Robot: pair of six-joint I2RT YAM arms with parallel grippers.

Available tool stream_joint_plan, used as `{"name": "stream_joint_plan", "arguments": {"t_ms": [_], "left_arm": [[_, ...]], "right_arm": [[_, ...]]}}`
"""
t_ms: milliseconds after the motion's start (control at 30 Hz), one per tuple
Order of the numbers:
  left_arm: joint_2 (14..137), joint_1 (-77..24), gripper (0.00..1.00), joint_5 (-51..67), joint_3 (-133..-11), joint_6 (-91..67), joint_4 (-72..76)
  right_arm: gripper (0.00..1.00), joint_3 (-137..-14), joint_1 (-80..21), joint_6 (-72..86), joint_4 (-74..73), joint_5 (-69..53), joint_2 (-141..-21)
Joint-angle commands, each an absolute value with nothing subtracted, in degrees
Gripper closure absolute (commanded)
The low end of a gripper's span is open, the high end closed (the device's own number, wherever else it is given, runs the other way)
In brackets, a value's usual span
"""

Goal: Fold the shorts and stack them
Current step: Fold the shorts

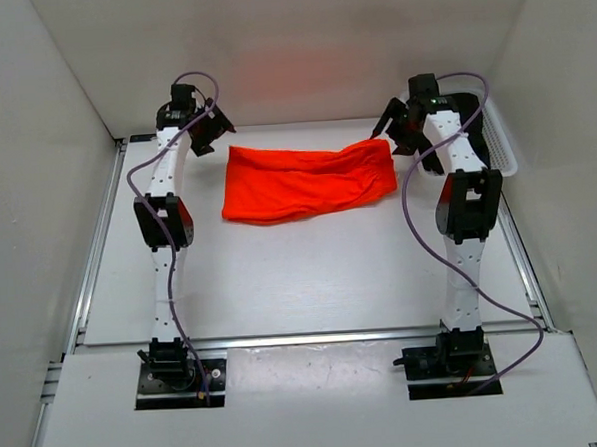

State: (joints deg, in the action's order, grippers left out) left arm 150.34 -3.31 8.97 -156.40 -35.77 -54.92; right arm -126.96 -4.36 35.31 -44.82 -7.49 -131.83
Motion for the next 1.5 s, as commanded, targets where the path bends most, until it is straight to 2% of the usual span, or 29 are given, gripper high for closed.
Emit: {"name": "stream_joint_plan", "arguments": {"t_ms": [0,67,200,233,300,367,433,467,600,833,967,1067,1100,1300,1367,1400,1467], "left_arm": [[148.03,-2.20,0.00,12.39,-160.06,-37.35,-49.40],[144.42,-1.58,0.00,12.39,-153.30,-35.16,-48.78],[129.95,-0.88,0.00,11.87,-136.44,-30.86,-48.78],[127.55,-0.88,0.00,11.87,-132.67,-30.15,-48.78],[123.33,-1.40,0.00,13.09,-120.97,-28.66,-48.78],[118.75,-1.93,0.00,13.10,-111.33,-28.13,-48.78],[117.16,-2.46,0.00,13.70,-106.63,-28.12,-48.78],[117.16,-3.24,0.00,14.49,-104.09,-28.12,-48.78],[120.93,-4.57,0.00,18.62,-100.64,-27.33,-48.78],[125.33,-5.62,0.00,16.62,-100.11,-29.09,-48.78],[129.27,-6.15,0.00,15.64,-102.21,-29.79,-48.78],[130.51,-6.15,0.00,15.64,-103.54,-30.32,-48.78],[130.52,-6.15,0.02,15.64,-103.54,-30.32,-48.78],[126.84,-6.15,0.29,13.62,-101.96,-30.32,-48.78],[125.08,-6.15,0.28,12.92,-101.43,-30.32,-49.30],[123.07,-6.15,0.17,12.31,-100.82,-30.32,-49.31],[120.60,-6.15,0.04,10.55,-100.11,-30.32,-49.92]], "right_arm": [[0.15,-132.36,-4.21,36.21,-45.89,-9.49,-132.11],[0.15,-129.22,-4.22,35.60,-44.39,-8.97,-128.17],[0.20,-111.57,-4.22,34.98,-38.07,-7.38,-117.01],[0.22,-103.62,-4.22,35.68,-36.66,-6.69,-114.81],[0.22,-96.71,-4.22,36.29,-33.50,-6.68,-109.70],[0.19,-89.34,-4.22,37.09,-31.30,-7.55,-107.15],[0.12,-86.50,-4.22,37.87,-30.15,-9.31,-107.14],[0.12,-85.70,-4.22,38.49,-30.15,-10.19,-107.14],[0.11,-83.76,-4.22,40.77,-25.85,-12.66,-109.24],[0.12,-88.68,-4.22,42.97,-24.79,-12.13,-117.49],[0.22,-91.66,-5.53,42.98,-24.79,-10.99,-121.55],[0.25,-92.72,-6.06,42.98,-25.31,-10.38,-122.87],[0.25,-92.72,-6.59,42.98,-25.31,-8.80,-122.87],[0.25,-90.80,-8.34,41.66,-26.36,-1.42,-118.23],[0.25,-90.01,-9.65,40.88,-26.37,1.04,-115.94],[0.20,-89.04,-9.67,40.87,-26.37,4.10,-114.97],[0.16,-87.72,-11.07,40.87,-26.37,6.67,-112.08]]}}
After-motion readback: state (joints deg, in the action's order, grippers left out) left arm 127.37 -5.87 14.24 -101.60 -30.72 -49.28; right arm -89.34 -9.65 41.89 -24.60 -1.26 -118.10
